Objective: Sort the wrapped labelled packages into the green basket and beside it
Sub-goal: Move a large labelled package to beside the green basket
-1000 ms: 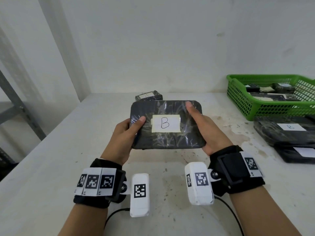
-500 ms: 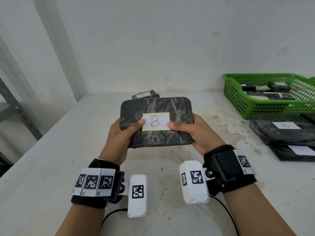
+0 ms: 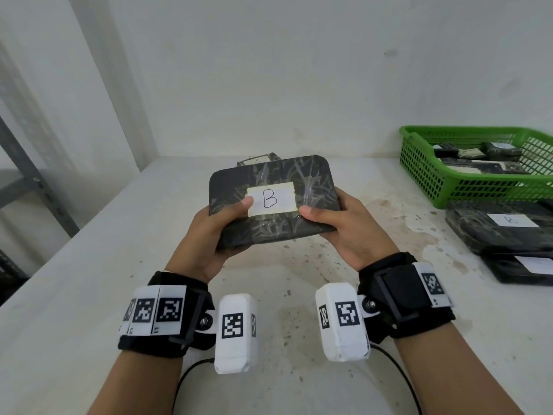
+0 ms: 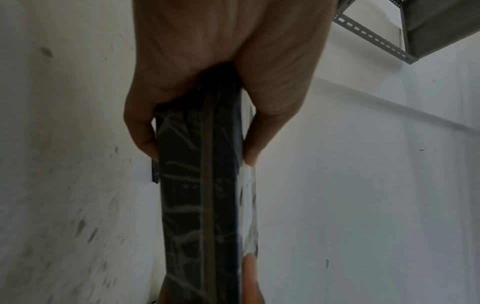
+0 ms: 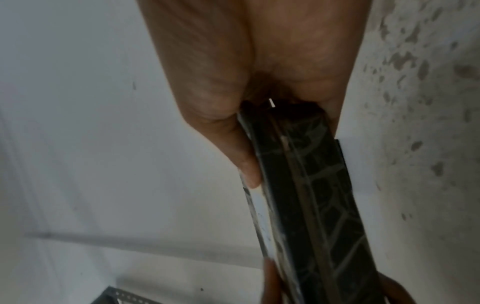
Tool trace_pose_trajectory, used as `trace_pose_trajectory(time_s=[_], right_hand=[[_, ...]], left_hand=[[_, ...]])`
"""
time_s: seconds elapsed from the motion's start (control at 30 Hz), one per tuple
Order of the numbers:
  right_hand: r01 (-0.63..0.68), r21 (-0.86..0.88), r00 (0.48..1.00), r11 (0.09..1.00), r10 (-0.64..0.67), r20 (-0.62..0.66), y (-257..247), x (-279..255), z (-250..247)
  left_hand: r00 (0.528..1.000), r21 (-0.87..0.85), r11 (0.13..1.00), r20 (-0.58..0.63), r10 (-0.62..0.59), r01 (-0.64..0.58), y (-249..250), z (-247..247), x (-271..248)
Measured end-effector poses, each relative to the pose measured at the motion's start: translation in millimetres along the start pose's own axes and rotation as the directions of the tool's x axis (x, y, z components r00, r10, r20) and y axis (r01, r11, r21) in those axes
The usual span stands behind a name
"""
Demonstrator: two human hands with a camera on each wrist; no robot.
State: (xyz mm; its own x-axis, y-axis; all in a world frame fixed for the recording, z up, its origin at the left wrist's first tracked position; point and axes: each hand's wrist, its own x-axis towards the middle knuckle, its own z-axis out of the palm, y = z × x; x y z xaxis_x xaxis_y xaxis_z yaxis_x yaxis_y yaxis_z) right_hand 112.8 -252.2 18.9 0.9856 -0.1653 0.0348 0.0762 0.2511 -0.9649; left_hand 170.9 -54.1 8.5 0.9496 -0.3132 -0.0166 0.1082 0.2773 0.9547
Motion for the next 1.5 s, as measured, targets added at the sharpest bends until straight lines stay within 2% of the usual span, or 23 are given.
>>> trace_pose_trajectory(time_s=[0.23, 0.43, 0.53, 0.67, 0.77, 0.83, 0.93, 1.07, 1.13, 1.2, 1.33, 1.5], right_hand=[[0.000, 0.023, 0.997, 1.000, -0.002, 0.073, -1, -2, 3], [0.028, -0.017, 0.998, 0.999, -0.027, 0.051, -4, 1, 5], [0.036, -0.067, 0.997, 0.997, -0.031, 0.075, -16, 3, 7], [0.128, -0.060, 0.992, 0.990, -0.128, 0.009, -45, 19, 5], [0.224, -0.175, 0.975, 0.959, -0.221, 0.036, -71, 30, 1], [0.266, -0.224, 0.964, 0.937, -0.261, 0.055, -87, 34, 3], [0.334, -0.207, 0.938, 0.920, -0.345, -0.020, -103, 38, 9], [0.453, -0.289, 0.866, 0.843, -0.493, -0.080, -115, 38, 7], [0.468, -0.307, 0.856, 0.828, -0.511, -0.073, -116, 34, 5], [0.489, -0.322, 0.840, 0.811, -0.537, -0.076, -117, 32, 4], [0.496, -0.287, 0.833, 0.819, -0.543, -0.110, -119, 29, 7], [0.528, -0.254, 0.789, 0.811, -0.578, -0.206, -113, 32, 14]], left_hand=[[0.999, 0.024, 1.000, -0.053, -0.002, 0.003, 3, -3, 1], [0.999, 0.002, 1.000, -0.047, 0.012, -0.012, 16, 2, 2], [0.993, 0.041, 0.995, -0.073, 0.090, -0.087, 33, 10, 6], [0.970, 0.136, 0.963, -0.042, 0.240, -0.233, 67, 26, 18], [0.966, 0.208, 0.944, 0.024, 0.258, -0.258, 87, 36, 24], [0.948, 0.207, 0.929, -0.011, 0.317, -0.308, 96, 44, 27], [0.919, 0.201, 0.909, -0.078, 0.387, -0.365, 103, 57, 32], [0.897, 0.188, 0.881, -0.009, 0.443, -0.433, 115, 67, 32], [0.884, 0.163, 0.873, -0.011, 0.468, -0.460, 114, 73, 28], [0.866, 0.157, 0.861, -0.064, 0.497, -0.483, 111, 79, 28], [0.846, 0.176, 0.844, -0.090, 0.525, -0.506, 109, 86, 26], [0.855, 0.181, 0.850, -0.079, 0.513, -0.494, 112, 90, 19]])
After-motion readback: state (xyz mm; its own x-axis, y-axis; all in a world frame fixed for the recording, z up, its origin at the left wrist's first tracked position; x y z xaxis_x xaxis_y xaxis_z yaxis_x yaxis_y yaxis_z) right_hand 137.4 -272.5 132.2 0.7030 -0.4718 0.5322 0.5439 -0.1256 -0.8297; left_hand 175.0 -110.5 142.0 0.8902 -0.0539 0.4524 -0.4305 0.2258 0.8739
